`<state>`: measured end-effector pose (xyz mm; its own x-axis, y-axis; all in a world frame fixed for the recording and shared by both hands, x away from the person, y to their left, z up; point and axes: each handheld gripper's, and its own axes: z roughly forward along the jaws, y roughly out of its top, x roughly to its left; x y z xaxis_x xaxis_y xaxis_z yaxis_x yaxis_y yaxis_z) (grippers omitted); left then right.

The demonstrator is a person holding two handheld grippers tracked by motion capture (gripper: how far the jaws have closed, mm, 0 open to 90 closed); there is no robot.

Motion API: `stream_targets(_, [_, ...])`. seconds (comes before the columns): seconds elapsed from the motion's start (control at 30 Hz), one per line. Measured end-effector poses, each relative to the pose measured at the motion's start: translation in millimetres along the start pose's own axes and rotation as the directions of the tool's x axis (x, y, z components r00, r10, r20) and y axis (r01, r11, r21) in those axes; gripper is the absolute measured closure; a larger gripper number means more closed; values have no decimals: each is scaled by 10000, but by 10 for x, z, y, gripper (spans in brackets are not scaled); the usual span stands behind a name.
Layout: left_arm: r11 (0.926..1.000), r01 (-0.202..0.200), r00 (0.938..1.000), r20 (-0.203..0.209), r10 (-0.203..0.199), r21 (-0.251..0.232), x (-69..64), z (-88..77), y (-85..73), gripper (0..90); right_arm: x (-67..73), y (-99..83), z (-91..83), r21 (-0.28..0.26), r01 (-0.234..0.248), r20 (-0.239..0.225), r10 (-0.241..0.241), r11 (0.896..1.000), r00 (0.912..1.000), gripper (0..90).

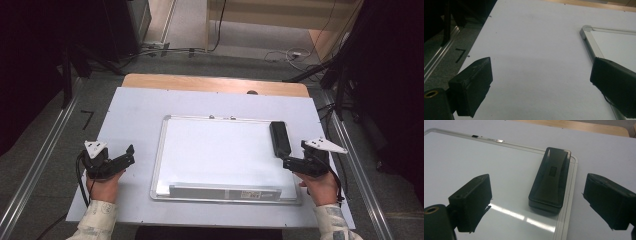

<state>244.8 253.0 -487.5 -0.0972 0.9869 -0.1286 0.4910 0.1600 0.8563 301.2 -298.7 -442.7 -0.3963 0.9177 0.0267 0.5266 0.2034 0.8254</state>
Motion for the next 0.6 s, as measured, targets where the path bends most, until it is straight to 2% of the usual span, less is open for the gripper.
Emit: stream_targets(0.6, [10000,29,10000,12,-29,2,0,0,0,44,-94,-108,-128,41,-163,149,162,9999,9998,69])
